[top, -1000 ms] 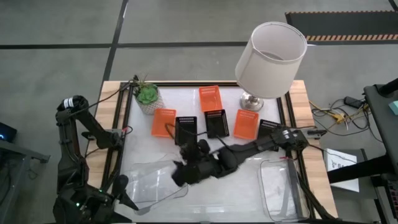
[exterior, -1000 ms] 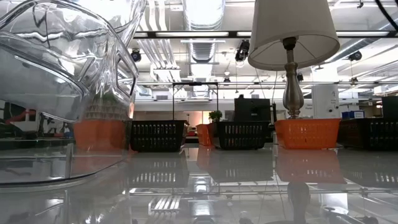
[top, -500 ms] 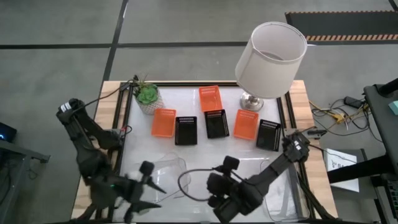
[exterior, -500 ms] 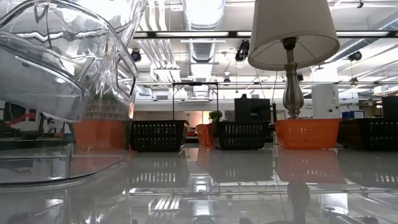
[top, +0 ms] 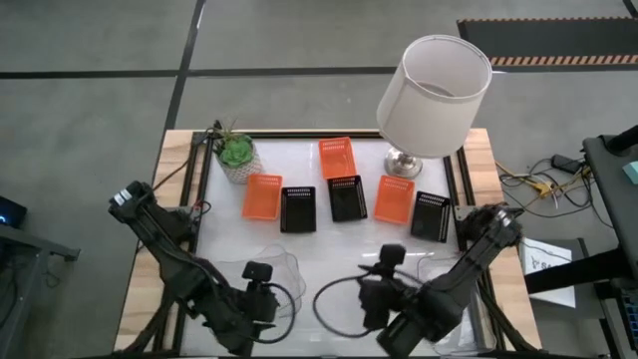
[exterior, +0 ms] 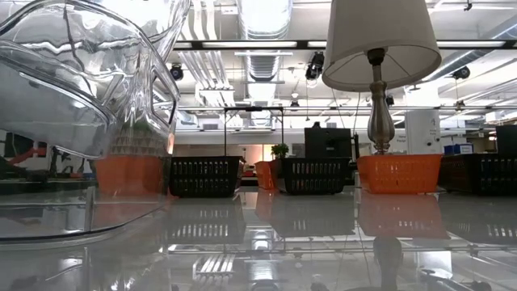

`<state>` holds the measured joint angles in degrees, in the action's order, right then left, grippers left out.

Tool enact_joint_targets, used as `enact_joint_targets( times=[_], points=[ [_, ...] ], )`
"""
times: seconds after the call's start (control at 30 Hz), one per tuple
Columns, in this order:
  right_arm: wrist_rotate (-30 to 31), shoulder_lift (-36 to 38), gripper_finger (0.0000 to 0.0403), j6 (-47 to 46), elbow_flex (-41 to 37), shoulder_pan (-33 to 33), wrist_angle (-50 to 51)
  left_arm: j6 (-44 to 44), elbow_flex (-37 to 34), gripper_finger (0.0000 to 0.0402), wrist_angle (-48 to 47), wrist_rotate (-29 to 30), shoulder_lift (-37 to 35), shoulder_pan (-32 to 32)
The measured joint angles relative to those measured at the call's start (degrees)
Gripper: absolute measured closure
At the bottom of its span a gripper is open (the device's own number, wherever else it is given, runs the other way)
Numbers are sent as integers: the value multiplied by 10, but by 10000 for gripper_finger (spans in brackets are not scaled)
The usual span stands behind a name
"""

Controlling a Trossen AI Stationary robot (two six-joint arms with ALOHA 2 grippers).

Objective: Stack baskets by color
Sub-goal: Stack the middle transparent bin on the left transparent bin

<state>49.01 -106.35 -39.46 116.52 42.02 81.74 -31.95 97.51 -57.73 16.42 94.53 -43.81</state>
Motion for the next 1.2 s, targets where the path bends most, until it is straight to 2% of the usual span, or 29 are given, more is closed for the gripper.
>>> enact_joint_targets(
  times=[0.1,0.33,0.53,0.63,0.83,1.03,1.2],
  points=[
    [23,51,289,20,-76,0,-42,-55,38,211,-55,-26,25,12],
    [42,185,301,95,-288,0,-229,-185,117,211,-160,-83,82,45],
    [40,282,302,158,-451,0,-394,-263,143,211,-211,-166,122,50],
    [38,322,303,202,-512,0,-477,-280,143,211,-220,-175,127,51],
    [35,383,303,266,-603,0,-607,-282,130,211,-223,-175,134,52],
    [35,407,303,281,-649,0,-658,-282,117,214,-222,-178,142,52],
    [35,406,303,282,-653,0,-665,-285,116,268,-220,-180,147,52]
  ],
)
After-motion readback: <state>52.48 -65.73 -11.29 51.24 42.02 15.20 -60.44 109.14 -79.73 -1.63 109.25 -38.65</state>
